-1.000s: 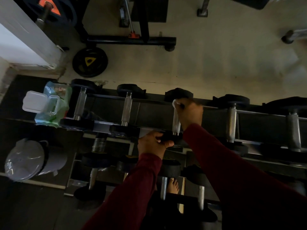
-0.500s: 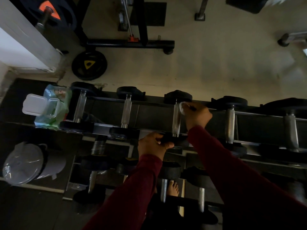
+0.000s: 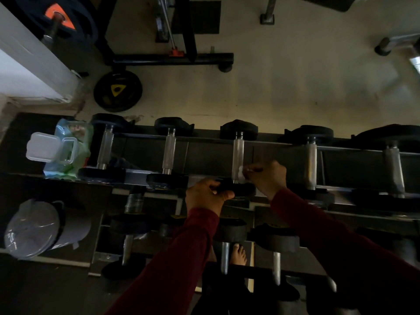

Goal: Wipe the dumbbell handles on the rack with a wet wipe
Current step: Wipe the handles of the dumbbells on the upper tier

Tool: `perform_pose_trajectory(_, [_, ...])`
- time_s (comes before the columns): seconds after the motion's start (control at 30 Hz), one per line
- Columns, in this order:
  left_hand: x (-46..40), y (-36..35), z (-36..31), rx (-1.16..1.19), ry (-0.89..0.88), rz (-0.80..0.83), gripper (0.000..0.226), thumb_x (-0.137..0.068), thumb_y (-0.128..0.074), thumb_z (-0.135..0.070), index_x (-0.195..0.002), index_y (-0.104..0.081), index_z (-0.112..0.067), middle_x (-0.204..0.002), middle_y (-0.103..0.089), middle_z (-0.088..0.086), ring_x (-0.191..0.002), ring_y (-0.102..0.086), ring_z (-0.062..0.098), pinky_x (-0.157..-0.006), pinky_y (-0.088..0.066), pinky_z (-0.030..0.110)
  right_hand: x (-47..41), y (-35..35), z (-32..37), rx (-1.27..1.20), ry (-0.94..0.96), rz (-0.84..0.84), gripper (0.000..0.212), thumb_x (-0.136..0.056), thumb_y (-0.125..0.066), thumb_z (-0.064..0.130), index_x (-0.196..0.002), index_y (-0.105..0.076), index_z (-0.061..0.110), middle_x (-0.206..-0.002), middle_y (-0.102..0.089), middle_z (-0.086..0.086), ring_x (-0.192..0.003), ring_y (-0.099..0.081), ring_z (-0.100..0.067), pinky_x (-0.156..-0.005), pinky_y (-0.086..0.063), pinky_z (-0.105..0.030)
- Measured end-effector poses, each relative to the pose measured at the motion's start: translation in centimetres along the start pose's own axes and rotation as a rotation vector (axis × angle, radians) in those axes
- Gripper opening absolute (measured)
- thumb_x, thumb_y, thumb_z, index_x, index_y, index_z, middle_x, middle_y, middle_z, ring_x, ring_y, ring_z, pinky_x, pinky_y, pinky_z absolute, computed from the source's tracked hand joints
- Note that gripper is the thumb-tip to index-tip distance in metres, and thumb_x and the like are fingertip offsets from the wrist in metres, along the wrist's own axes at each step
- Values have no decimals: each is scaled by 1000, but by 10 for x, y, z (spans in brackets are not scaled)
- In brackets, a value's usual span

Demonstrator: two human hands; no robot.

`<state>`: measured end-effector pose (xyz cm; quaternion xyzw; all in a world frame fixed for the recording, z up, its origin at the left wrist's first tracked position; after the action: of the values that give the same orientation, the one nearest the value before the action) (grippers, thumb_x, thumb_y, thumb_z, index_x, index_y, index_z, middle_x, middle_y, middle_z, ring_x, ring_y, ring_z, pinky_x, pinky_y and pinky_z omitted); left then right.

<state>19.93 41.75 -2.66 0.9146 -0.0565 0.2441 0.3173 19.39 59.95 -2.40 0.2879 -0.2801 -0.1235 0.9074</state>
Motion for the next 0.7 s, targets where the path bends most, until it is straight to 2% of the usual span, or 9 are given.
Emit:
perform_pose_trajectory(0.1, [1, 0, -1, 12, -13, -12, 44, -59, -91, -32, -97, -70, -25, -93, -70, -9, -86, -66, 5, -82, -58, 30, -21, 3, 26, -89, 35, -192, 15, -91, -69, 23, -104, -69, 15, -97, -69, 6, -73, -54, 7, -63, -35, -4])
perform_pose_trajectory(0.2, [3, 0, -3, 15, -9, -22, 49, -59, -91, -32, -103, -70, -23, -98, -70, -8, -87, -65, 4, -82, -57, 29, -40, 7, 46, -14, 133, -242, 16, -92, -67, 20, -106, -73, 17, -104, -73, 2, -72, -53, 9, -62, -34, 0])
perform_pose_trajectory(0.27, [3, -1, -3, 24, 3, -20, 51, -60, -91, -32, -105, -70, -23, -100, -69, -7, -89, -65, 4, -83, -57, 29, -37, 9, 44, 124, 232, -207, 16, -93, -65, 19, -108, -73, 18, -103, -72, 3, -70, -51, 9, -63, -34, -2])
perform_pose_trajectory(0.4, [3, -1, -3, 6, -1, -20, 51, -59, -91, -34, -105, -70, -24, -102, -69, -9, -91, -65, 5, -85, -58, 32, -17, 9, 24, 325, 450, 23, 14, -95, -61, 26, -104, -71, 20, -96, -69, 6, -77, -60, 5, -78, -52, -16])
perform_pose_trajectory(0.47, [3, 0, -4, 4, 2, -17, 51, -58, -92, -33, -103, -70, -24, -100, -69, -9, -89, -65, 5, -84, -58, 33, -16, 11, 22, 419, 527, 110, 20, -96, -60, 28, -110, -71, 19, -102, -70, 2, -80, -58, 5, -78, -50, -13])
perform_pose_trajectory(0.5, [3, 0, -5, 4, 3, -14, 50, -58, -92, -33, -102, -70, -24, -99, -69, -9, -89, -65, 5, -84, -58, 33, -20, 12, 24, 470, 574, 129, 22, -97, -59, 26, -114, -69, 17, -106, -69, -1, -83, -57, 3, -78, -47, -12])
perform_pose_trajectory(0.57, [3, 1, -6, 0, -6, -6, 49, -59, -92, -33, -102, -70, -24, -98, -70, -9, -88, -65, 5, -84, -58, 33, -31, 12, 39, 536, 640, 123, 23, -99, -54, 24, -116, -68, 15, -108, -67, -5, -90, -60, -5, -83, -49, -19])
perform_pose_trajectory(0.7, [4, 2, -7, -27, -34, -17, 46, -59, -92, -35, -98, -71, -23, -93, -70, -8, -84, -66, 5, -80, -59, 32, -54, 1, 60, 588, 600, 112, 21, -101, -48, 24, -102, -67, 16, -100, -66, -3, -87, -62, -12, -80, -49, -24])
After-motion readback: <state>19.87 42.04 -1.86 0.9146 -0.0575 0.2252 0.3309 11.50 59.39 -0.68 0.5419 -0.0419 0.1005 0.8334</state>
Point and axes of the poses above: each hand's wrist, its own x-axis away from the middle knuckle, its own y-axis out of the back of the hand, z = x × y, the point moved 1 cm from there along -x, towards the middle knuckle
